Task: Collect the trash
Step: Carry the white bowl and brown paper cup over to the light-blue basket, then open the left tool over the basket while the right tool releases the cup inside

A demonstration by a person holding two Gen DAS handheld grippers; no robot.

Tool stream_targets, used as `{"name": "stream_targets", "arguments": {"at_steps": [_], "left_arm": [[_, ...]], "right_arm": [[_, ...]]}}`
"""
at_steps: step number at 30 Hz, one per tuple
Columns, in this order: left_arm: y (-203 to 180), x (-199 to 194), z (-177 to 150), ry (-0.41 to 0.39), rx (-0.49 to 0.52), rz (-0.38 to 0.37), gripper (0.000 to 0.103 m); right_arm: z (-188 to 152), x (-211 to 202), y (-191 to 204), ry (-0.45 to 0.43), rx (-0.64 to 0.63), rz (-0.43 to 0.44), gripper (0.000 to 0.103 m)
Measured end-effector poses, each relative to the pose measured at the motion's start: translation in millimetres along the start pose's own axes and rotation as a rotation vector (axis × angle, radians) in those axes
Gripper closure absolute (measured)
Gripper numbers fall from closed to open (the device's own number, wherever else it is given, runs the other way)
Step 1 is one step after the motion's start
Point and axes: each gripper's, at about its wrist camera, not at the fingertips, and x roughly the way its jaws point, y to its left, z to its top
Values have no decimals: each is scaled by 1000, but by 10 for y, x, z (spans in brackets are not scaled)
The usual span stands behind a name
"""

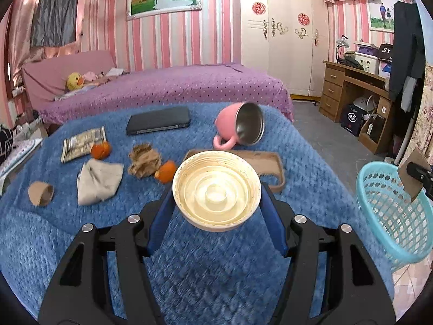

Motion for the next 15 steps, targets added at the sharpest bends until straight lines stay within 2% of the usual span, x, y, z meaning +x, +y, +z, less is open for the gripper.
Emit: {"name": "stream_targets", "arguments": {"at_steps": [6, 10, 15], "left_arm": [[-339, -60, 181, -23, 32, -37, 42], [-614, -118, 218, -41, 66, -84, 42], [-1041, -59, 141, -11, 108, -165, 42]], "right_arm": [[134, 37, -202, 9, -29, -42, 71], [19, 105, -377, 28, -7, -56, 71], [-105, 114, -600, 37, -7, -94, 71]]}}
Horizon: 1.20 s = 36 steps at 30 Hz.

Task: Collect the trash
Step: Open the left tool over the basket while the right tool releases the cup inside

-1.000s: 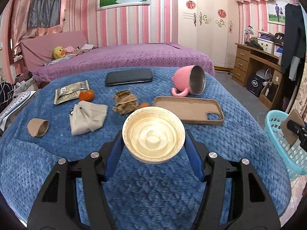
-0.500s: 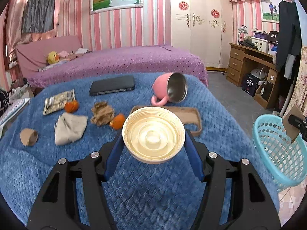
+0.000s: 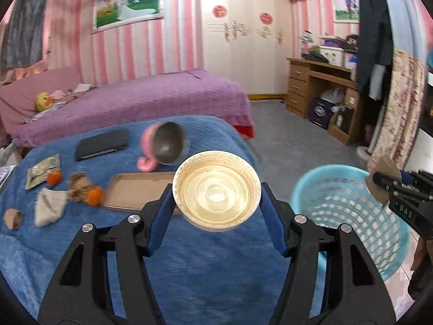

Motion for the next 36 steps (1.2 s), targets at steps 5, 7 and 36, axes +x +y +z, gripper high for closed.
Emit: {"name": "stream_targets", "arguments": {"at_steps": [5, 7, 36], "left_arm": [[-375, 183, -119, 39, -7, -69, 42], [-520, 252, -146, 57, -2, -97, 42], [-173, 304, -55, 65, -12, -27, 7]], "right_arm": [[-58, 10, -261, 3, 58, -24, 71], [-89, 48, -324, 14, 64, -38, 71], [-167, 78, -237, 34, 75, -8, 69]]}}
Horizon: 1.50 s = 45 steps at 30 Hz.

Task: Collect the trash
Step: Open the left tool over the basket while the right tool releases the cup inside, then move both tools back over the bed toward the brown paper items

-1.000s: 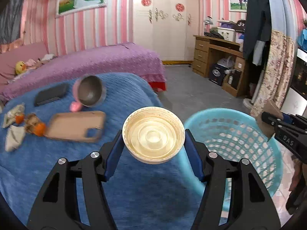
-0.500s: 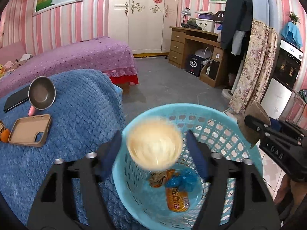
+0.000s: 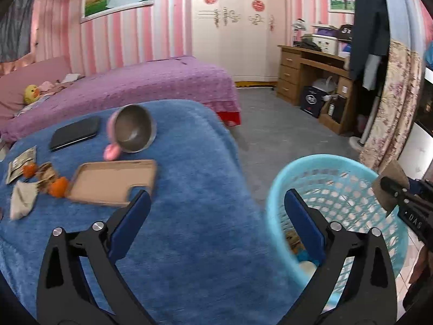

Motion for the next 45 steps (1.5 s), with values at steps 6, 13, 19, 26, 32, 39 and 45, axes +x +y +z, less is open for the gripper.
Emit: {"name": "stream_targets", "arguments": {"at_steps": [6, 13, 19, 26, 32, 39, 45], "left_arm": [[395, -148, -45, -3, -16, 50, 6], [824, -312, -63, -9, -32, 83, 6], [1155, -439, -86, -32, -27, 120, 6], [1584, -492, -151, -47, -55, 160, 6], [1956, -546, -143, -74, -110, 174, 6], [2347, -529, -152, -38, -125, 193, 6], [2714, -556, -199, -42, -131, 280, 5]], "right_arm": [[32, 25, 171, 6, 1, -9, 60], [106, 5, 397, -1, 21, -47, 19], [180, -62, 697, -32, 6, -53, 8], [227, -128, 1019, -42, -17, -17, 7], [262, -131, 1235, -35, 13, 39, 4], [281, -94, 1623, -16, 5, 104, 4], [380, -125, 2031, -32, -23, 145, 4]]}}
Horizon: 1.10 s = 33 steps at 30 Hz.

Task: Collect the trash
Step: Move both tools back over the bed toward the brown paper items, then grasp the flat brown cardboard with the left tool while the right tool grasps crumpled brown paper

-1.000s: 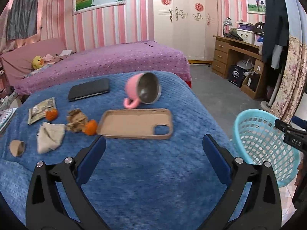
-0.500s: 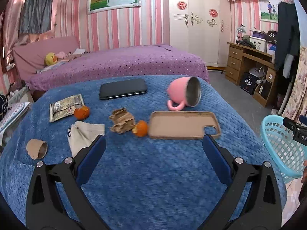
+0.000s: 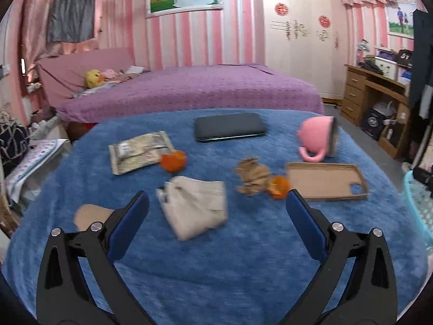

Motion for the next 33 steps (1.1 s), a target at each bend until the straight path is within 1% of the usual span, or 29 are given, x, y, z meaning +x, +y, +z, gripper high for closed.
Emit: {"name": "stream_targets", "arguments": {"at_steps": [4, 6, 10, 11, 14, 17, 19, 21, 25, 26, 28, 33], "left_arm": [[301, 122, -24, 47, -62, 3, 5], [417, 161, -38, 58, -83, 10, 5], [620, 228, -67, 70, -98, 36, 5], [678, 243, -82, 72, -99, 56, 5], [786, 259, -98, 77, -108, 64, 5], [870, 288, -118, 90, -99, 76, 5], [932, 304, -137, 96, -87, 98, 5], [1008, 314, -143, 102, -99, 94, 5], [1209, 372, -193, 136, -164, 80, 5], [1284, 392, -208, 149, -192, 66, 5], [1354, 421, -230, 161, -216, 55, 5], [1441, 475, -254, 184, -210, 49, 6]], "right_arm": [[116, 13, 261, -8, -26, 25, 4], [170, 13, 400, -17, -48, 36, 4], [271, 60, 707, -31, -98, 61, 4], [279, 82, 765, -31, -106, 66, 4], [253, 179, 911, -17, -123, 88, 4], [133, 282, 963, 13, -134, 98, 4], [76, 361, 969, 40, -132, 94, 4], [53, 401, 964, 56, -121, 95, 4], [44, 402, 957, 50, -128, 74, 4], [40, 400, 963, 48, -133, 70, 4], [29, 388, 967, 47, -141, 66, 4], [27, 415, 978, 53, -126, 75, 4]]}}
